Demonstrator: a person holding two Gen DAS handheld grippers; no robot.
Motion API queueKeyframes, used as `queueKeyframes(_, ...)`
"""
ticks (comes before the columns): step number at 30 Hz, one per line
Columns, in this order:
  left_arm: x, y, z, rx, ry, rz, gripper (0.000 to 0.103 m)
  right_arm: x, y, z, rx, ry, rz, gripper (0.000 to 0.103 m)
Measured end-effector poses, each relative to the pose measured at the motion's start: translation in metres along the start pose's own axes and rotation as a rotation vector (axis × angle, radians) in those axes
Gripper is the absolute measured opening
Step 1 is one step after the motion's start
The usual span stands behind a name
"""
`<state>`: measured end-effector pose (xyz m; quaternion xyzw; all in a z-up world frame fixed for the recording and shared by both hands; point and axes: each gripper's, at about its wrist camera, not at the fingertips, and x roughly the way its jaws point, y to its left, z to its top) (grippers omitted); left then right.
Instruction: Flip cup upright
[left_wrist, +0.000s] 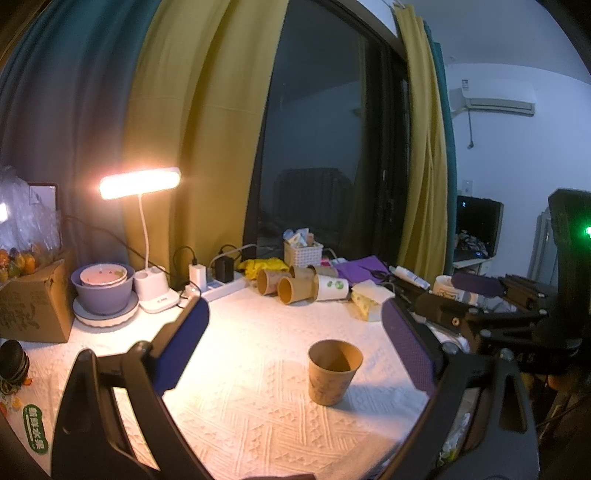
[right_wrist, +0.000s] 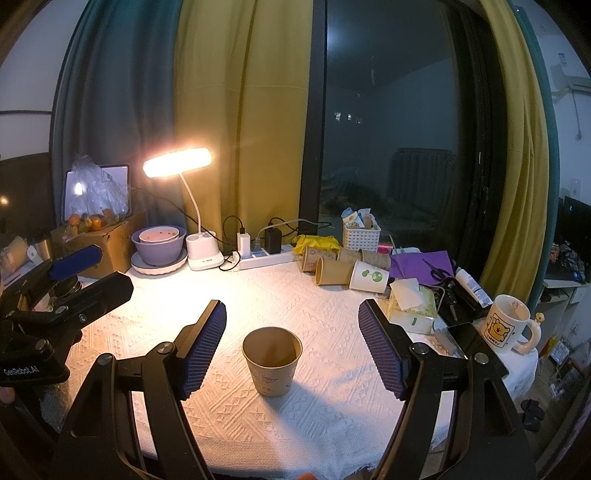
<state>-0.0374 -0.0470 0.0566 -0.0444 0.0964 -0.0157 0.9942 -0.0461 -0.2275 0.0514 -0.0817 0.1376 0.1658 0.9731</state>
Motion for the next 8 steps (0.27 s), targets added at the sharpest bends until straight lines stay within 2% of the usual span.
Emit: queueKeyframes(8, -0.0013, 0.0002, -0.0037, -0.031, 0.01, -0.035, 0.095, 0.0006, -0.0005, 0.0, -0.003, 0.002, 0.001, 0.077)
